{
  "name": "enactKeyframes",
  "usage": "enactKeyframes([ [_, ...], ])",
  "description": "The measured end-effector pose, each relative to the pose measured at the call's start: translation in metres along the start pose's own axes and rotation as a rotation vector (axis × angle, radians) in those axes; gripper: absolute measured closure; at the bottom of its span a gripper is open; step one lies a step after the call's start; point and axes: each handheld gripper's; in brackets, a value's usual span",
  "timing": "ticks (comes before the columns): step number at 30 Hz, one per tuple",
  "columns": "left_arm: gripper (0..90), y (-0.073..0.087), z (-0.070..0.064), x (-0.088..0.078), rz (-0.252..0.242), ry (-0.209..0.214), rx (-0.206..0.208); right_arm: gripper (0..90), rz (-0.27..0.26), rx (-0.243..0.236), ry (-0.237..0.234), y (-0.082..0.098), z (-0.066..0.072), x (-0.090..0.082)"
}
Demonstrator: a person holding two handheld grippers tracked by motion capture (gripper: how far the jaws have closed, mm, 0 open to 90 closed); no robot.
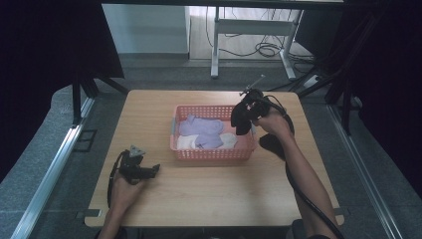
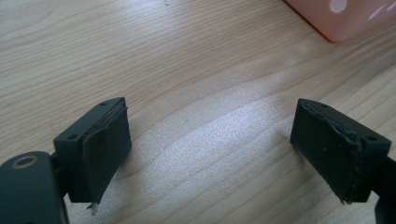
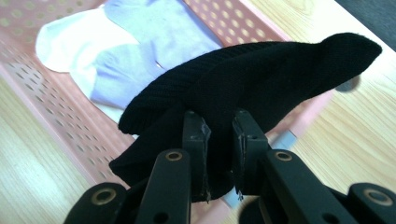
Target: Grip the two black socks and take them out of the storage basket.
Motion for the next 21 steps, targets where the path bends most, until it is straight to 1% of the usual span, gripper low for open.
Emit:
enactKeyframes([
  [8,11.8,0.000,0.000,0.000,0.000,0.000,0.000,78.0,-0.015,0.041,0.029,0.020,-0.016,-0.016],
  [9,11.8,0.000,0.000,0.000,0.000,0.000,0.000,78.0,-0.017,0.041,0.032,0.023,-0.018,-0.017],
  [21,11.8,0.000,0.000,0.000,0.000,-0.001,0.000,77.9,-0.013,0.108,0.081,0.055,-0.039,-0.035],
])
Point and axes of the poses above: each handheld gripper's, and its own axes: x roughly forward along the jaws, y roughly out of its underside, z roughly to its left, and after that the axes turned 4 degrees about -y, right-handed
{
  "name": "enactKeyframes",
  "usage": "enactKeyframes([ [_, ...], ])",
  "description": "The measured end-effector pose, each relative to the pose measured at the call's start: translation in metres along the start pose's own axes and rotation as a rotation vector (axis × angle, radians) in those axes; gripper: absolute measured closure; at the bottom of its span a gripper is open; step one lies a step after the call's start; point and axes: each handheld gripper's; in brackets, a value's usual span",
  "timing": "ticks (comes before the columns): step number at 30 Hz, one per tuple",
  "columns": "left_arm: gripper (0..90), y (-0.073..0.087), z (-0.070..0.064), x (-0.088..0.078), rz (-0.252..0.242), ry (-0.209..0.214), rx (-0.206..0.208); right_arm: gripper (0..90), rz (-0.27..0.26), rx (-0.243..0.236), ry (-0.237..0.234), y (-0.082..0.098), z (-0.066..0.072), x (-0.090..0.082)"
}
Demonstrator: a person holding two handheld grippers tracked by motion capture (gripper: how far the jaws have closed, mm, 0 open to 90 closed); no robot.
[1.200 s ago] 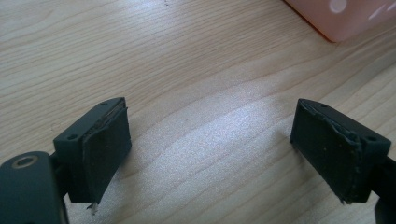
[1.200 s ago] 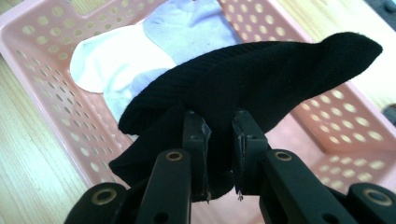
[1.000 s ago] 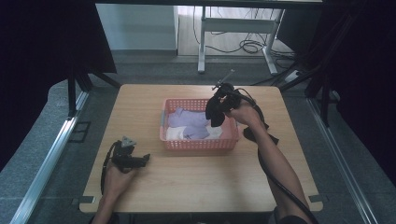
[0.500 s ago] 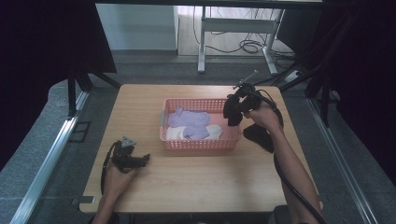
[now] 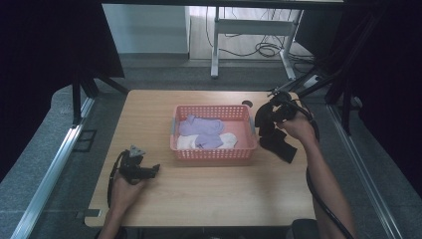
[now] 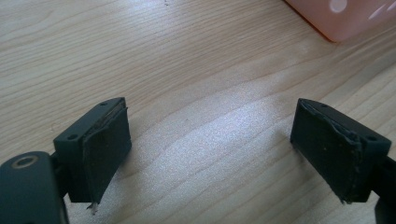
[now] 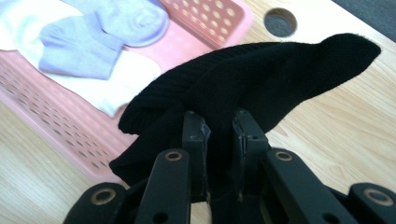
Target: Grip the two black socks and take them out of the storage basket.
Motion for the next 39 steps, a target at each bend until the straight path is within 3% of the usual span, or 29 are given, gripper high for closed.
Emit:
enactKeyframes([
  [10,11.8,0.000,0.000,0.000,0.000,0.000,-0.001,77.8,-0.003,0.048,0.025,0.023,-0.017,-0.009],
  [20,11.8,0.000,0.000,0.000,0.000,0.000,-0.001,77.5,0.019,0.091,0.058,0.045,-0.030,-0.006],
  [26,11.9,0.000,0.000,0.000,0.000,0.000,0.000,77.1,0.023,0.103,0.054,0.054,-0.033,0.007],
  [39,11.9,0.000,0.000,0.000,0.005,0.000,0.003,76.2,0.067,0.141,0.048,0.069,-0.037,0.052],
])
Point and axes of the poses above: each handheld gripper's, and its own axes: x roughly forward along the jaws, y roughly out of its underside, z roughly to its left, and after that the axes turned 4 degrees about -y, right-handed
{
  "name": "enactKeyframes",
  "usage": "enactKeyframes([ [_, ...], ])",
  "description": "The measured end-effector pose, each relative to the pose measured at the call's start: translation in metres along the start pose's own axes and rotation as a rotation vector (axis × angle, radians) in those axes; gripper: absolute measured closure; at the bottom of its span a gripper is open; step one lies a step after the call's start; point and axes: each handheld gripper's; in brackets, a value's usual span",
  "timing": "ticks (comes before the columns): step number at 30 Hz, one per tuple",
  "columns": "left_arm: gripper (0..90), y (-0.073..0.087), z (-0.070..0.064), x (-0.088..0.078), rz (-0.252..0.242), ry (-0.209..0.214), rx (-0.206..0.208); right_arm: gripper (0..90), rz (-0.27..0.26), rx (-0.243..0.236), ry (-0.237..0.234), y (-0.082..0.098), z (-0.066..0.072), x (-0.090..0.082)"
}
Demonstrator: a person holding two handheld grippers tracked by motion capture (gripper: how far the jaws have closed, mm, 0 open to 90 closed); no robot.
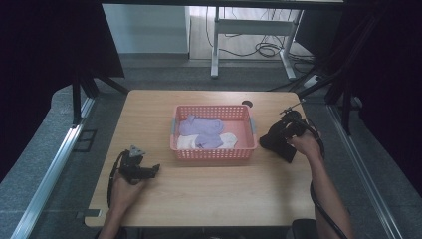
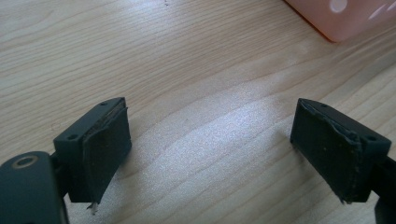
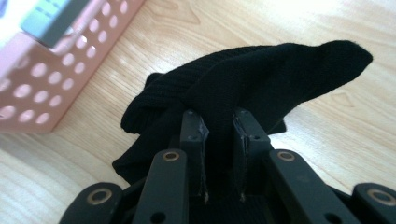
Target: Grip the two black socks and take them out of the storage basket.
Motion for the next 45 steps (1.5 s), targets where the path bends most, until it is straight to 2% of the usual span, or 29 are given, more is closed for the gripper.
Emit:
enactKeyframes([
  [10,11.8,0.000,0.000,0.000,0.000,0.000,0.001,71.8,0.064,-0.003,0.037,0.005,0.000,0.037],
  [12,11.9,0.000,0.000,0.000,0.000,0.000,0.001,70.9,0.059,-0.001,0.036,0.006,0.000,0.038],
  [18,11.9,0.000,0.000,0.000,0.001,0.000,0.001,58.9,0.070,-0.005,0.032,0.006,-0.001,0.035],
  [24,11.8,0.000,0.000,0.000,0.001,0.000,0.001,39.4,0.048,0.018,0.028,0.005,-0.002,0.030],
  [30,11.9,0.000,0.000,0.000,0.000,0.000,0.000,27.0,0.021,0.015,0.027,0.003,-0.002,0.020],
  [38,11.9,0.000,0.000,0.000,0.003,0.000,0.001,22.9,-0.013,-0.008,0.027,0.000,0.005,0.002],
  [45,11.9,0.000,0.000,0.000,0.000,0.000,0.000,17.4,-0.019,-0.044,0.022,0.000,0.014,-0.008],
])
Point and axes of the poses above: each handheld gripper's, and its own axes: x roughly forward along the jaws, y roughly out of its underside, z roughly to its left, and after that the axes turned 4 degrees about -y, right-handed
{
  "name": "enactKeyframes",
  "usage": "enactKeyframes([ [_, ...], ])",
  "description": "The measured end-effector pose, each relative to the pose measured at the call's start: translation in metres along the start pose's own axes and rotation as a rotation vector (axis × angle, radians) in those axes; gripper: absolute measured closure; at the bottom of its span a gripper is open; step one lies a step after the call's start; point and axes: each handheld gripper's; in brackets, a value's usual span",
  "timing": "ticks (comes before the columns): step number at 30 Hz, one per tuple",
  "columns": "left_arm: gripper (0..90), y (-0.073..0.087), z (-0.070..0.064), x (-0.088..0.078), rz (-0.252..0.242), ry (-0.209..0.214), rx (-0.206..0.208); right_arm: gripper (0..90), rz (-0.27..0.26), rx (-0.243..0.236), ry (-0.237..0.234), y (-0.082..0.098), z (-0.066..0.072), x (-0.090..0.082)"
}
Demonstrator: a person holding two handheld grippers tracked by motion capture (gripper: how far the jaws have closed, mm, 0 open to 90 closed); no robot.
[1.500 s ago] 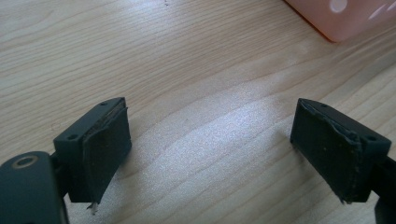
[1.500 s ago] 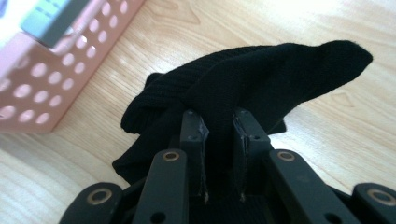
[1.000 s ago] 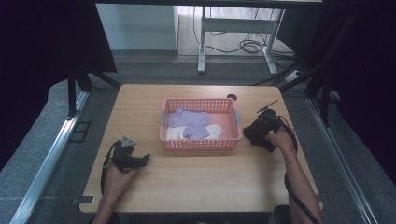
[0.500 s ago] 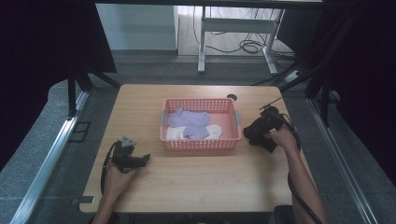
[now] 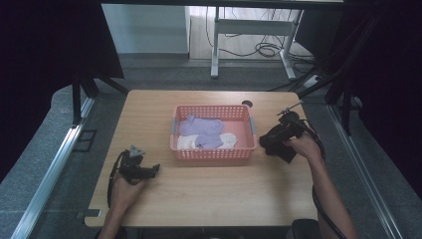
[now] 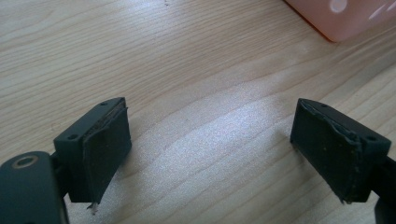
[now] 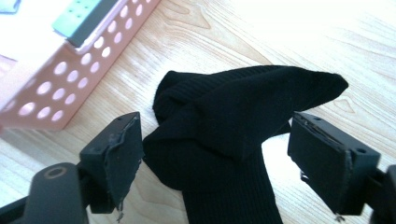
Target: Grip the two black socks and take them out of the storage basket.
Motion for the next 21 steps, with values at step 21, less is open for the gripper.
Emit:
enactKeyframes([
  [21,11.9,0.000,0.000,0.000,-0.001,0.000,0.000,14.2,-0.064,-0.082,-0.038,0.014,0.036,-0.024],
])
Point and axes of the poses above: each handheld gripper's, and its own axes: x roughly forward along the jaws, y roughly out of its underside, z roughly to its left, and after that the axes turned 4 degrees about -y, right-handed
